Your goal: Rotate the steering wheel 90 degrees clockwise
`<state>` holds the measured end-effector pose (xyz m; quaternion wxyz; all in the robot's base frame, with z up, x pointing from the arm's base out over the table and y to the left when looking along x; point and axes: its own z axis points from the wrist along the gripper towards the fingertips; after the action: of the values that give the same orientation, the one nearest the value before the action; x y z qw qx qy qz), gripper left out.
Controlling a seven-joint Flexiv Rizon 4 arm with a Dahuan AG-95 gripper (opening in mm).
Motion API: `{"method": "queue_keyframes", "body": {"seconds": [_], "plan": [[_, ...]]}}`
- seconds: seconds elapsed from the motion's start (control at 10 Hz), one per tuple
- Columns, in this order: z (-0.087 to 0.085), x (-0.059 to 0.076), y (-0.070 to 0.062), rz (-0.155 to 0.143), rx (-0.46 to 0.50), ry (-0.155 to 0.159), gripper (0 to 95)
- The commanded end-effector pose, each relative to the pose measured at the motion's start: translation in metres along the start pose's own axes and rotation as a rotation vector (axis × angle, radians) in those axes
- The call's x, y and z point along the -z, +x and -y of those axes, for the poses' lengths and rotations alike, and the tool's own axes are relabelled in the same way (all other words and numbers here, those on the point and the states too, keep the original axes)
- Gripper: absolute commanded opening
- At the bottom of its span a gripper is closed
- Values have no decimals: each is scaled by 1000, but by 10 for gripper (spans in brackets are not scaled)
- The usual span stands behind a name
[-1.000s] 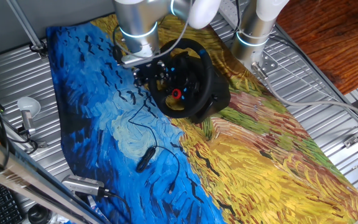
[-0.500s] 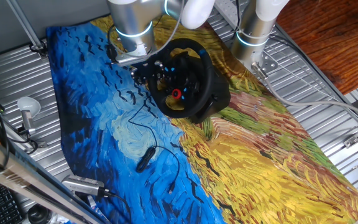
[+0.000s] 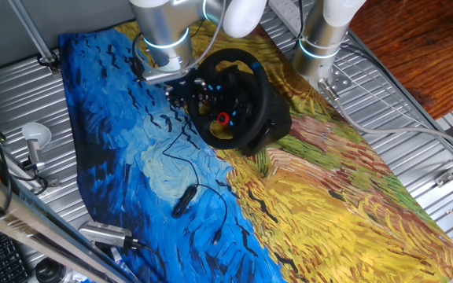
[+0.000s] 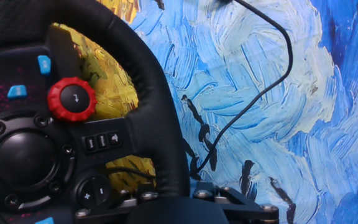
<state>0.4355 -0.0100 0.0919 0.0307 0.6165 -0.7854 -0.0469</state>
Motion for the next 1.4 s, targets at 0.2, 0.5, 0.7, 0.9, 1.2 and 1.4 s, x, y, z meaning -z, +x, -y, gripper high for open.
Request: {"method": "queue_keyframes", "body": {"seconds": [0.2, 0.5, 0.7, 0.9, 1.2, 1.4], "plan": [[1, 0, 1, -8, -13, -8, 190], [0, 0, 1, -7, -29, -20, 0], [0, 0, 1, -5, -33, -22, 0], [0, 1, 1, -11, -42, -21, 0], [0, 2, 2, -22, -50, -18, 0], [-1, 2, 2, -35, -57, -14, 0]]}}
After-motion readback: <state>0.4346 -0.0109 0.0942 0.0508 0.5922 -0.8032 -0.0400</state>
